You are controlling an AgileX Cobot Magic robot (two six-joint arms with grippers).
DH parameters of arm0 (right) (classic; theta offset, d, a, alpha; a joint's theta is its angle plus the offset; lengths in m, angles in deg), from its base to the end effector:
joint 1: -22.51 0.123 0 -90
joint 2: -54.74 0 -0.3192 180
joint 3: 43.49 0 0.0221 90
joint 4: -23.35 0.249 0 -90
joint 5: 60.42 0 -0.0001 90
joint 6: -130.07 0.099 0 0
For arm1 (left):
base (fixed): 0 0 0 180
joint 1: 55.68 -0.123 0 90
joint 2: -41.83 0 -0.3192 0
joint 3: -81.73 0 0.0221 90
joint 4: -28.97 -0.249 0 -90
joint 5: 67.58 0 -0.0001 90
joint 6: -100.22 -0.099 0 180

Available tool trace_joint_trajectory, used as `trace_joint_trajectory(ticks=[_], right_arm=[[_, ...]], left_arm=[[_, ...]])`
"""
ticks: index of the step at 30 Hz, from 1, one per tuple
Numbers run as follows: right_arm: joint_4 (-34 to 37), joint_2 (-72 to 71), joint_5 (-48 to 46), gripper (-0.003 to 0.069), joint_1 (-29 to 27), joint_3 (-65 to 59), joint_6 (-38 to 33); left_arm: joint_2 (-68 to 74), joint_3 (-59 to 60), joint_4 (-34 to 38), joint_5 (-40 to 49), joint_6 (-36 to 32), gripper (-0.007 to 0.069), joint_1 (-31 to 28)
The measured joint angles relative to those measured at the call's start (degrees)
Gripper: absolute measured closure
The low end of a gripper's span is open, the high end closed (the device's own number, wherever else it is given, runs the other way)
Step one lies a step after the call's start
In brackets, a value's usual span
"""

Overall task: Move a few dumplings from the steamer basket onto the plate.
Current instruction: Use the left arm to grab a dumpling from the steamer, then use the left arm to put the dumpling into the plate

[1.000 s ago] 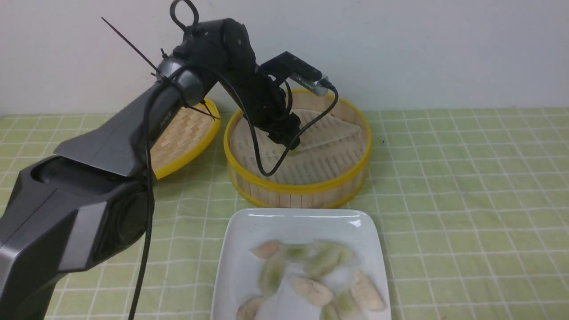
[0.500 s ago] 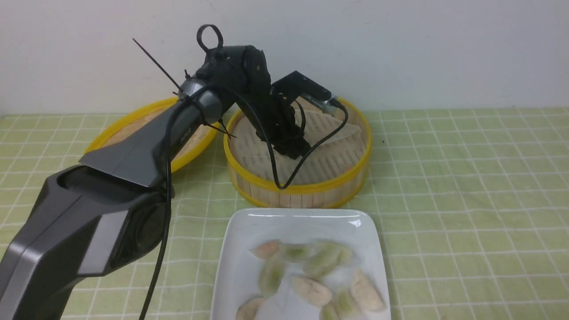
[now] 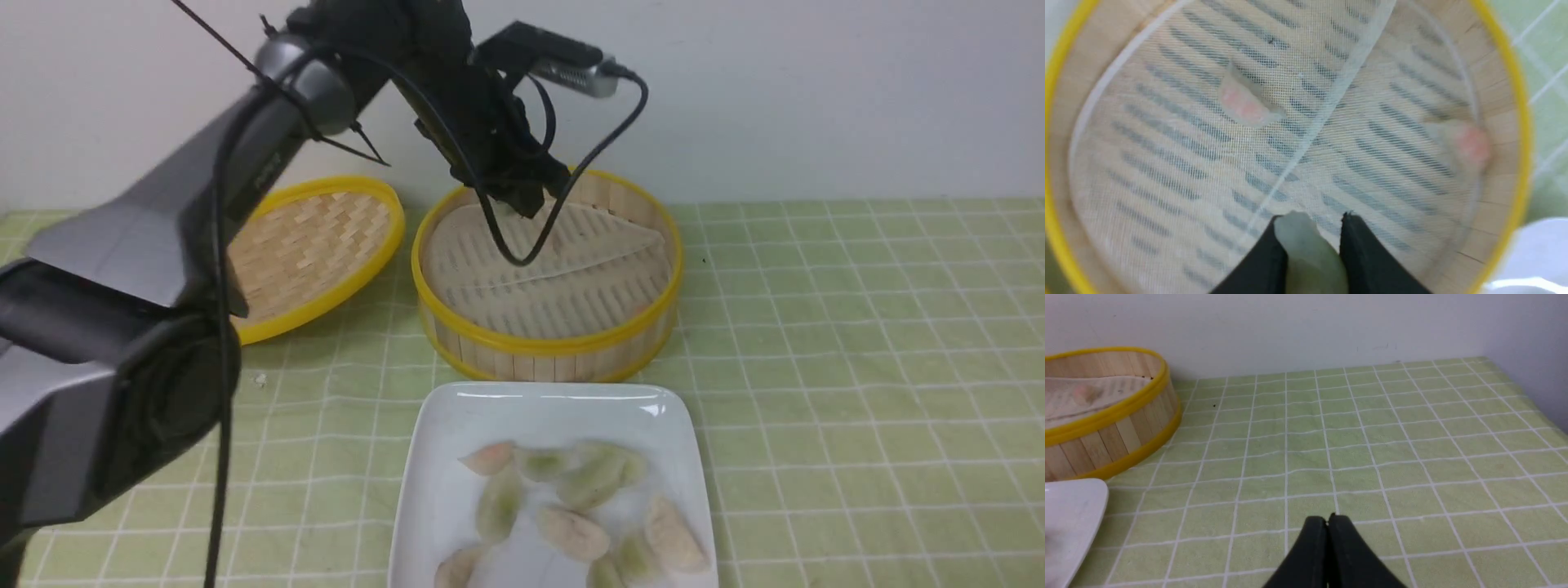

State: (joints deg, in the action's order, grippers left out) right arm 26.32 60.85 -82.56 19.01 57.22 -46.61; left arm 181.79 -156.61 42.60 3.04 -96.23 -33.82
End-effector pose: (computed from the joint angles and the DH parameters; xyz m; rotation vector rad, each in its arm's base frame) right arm 0.0235 0.0005 0.1691 0.1432 1.8712 0.0492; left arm 0.4866 -0.2189 0.3015 0.8396 2.5123 -0.3551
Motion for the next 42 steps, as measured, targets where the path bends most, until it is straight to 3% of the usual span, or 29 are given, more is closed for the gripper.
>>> trace_joint_trajectory(ticks=[7,13,22,29,32,40,42], right_arm=[[0.00,0.00,0.00,0.0669,0.00,0.00,0.00],[0.00,0.00,0.00,0.0669,0.00,0.00,0.00],[0.00,0.00,0.00,0.0669,0.00,0.00,0.00],[0.00,0.00,0.00,0.0669,0.00,0.00,0.00],[0.00,0.00,0.00,0.0669,0.00,0.00,0.00],[0.00,0.00,0.00,0.0669,0.00,0.00,0.00],[0.00,0.00,0.00,0.0669,0.00,0.00,0.00]], left_arm=[[-19.97,31.28,1.18,0.07,1.37,0.0494,0.13],[-22.16,44.70,4.03,-0.93,-0.53,0.0494,2.67],[-17.01,46.39,2.11,-10.40,-5.54,0.0461,7.40],[-16.29,45.47,1.66,-13.25,-5.05,0.0191,7.51],[-16.25,42.85,0.57,-16.34,-4.50,0.0133,7.51],[-13.84,33.84,-5.82,-39.12,6.97,0.0151,6.48],[-12.21,31.34,-6.07,-40.41,9.32,0.0158,5.72]])
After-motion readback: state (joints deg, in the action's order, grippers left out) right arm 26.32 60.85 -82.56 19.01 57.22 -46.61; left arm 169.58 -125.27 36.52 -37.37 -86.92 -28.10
